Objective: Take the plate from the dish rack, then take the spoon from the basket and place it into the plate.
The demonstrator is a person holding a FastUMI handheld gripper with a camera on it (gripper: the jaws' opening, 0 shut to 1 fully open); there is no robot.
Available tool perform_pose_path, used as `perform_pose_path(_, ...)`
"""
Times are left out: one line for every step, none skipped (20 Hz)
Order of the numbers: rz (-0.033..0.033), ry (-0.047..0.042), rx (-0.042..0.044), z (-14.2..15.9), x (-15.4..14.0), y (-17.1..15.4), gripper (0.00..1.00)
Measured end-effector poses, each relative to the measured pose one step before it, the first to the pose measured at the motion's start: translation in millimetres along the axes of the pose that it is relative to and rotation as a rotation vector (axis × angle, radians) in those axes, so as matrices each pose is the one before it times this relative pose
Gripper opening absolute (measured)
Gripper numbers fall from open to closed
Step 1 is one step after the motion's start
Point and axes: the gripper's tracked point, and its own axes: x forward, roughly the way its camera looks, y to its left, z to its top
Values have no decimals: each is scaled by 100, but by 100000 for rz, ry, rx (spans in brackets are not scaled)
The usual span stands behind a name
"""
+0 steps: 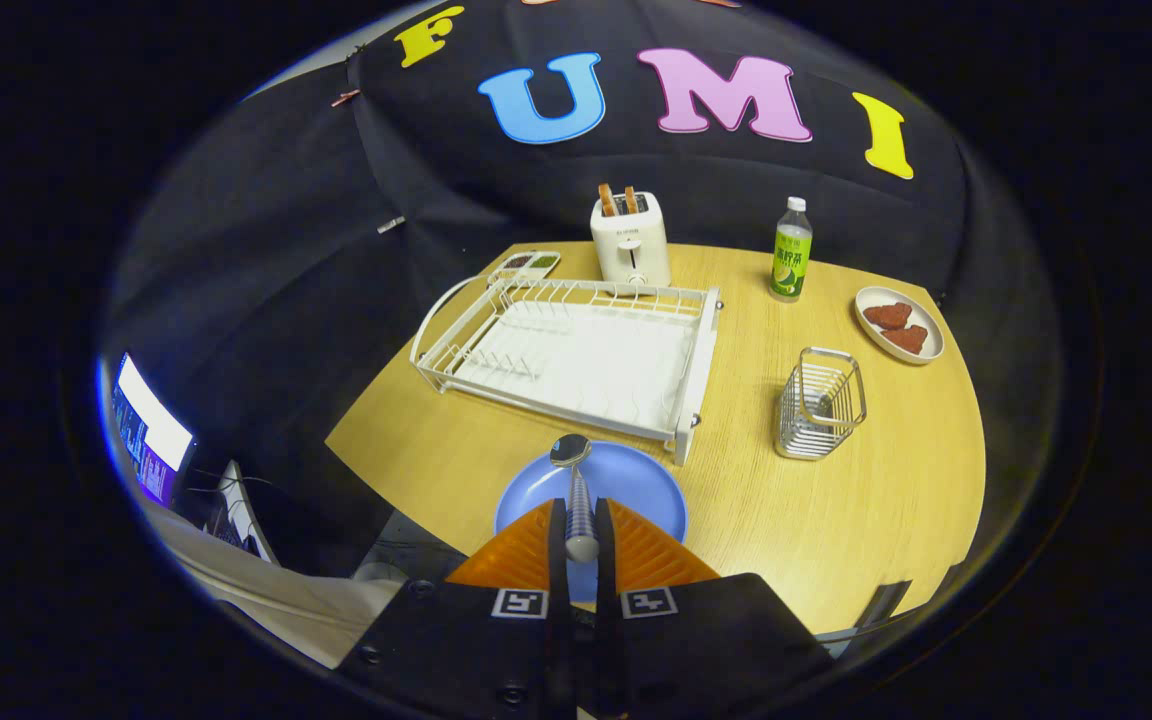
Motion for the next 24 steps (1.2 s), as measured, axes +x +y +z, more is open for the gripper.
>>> perform_pose_path(-1136, 1706, 368, -930, 600, -301, 12)
perform_pose_path(-1461, 1784, 1152, -898, 737, -534, 12)
perform_pose_path(-1300, 1367, 2275, -818, 883, -510, 12)
perform_pose_path(-575, 913, 3454, -572, 817, -390, 11)
perform_pose_path(437, 1001, 3607, -565, 912, -134, 12)
perform_pose_path(281, 976, 3310, -431, 777, -241, 11)
perform_pose_path(7, 668, 2337, -395, 654, -247, 12)
perform_pose_path(1829, -663, 2355, 223, 481, 31, 12)
perform_pose_path(1626, -1278, 2336, 46, 364, 181, 12)
perform_pose_path(966, -1164, 1842, 162, 362, -15, 12)
perform_pose_path(570, -54, 889, -105, 3, -49, 12)
perform_pose_path(233, 684, 325, -241, 31, -131, 12)
perform_pose_path(-600, 1136, -634, -370, 3, -327, 12)
perform_pose_path(-1992, 1578, -1516, -538, 109, -506, 14)
perform_pose_path(-2586, 1915, -1847, -661, 233, -670, 16)
perform_pose_path(-2203, 1838, -1496, -720, 322, -402, 18)
perform_pose_path(-636, 1435, -454, -537, 68, -90, 19)
perform_pose_path(-1294, 625, 201, -262, 161, -232, 21)
perform_pose_path(-853, 891, 47, -376, 167, -233, 22)
perform_pose_path(-481, 261, 371, -70, 136, -180, 24)
perform_pose_path(-487, -185, 259, -9, 114, -133, 24)
perform_pose_path(-942, 49, -254, 57, 18, -257, 34)
perform_pose_path(-1295, -249, -208, 32, -1, -338, 38)
perform_pose_path(-802, -245, -78, 69, 54, -238, 53)
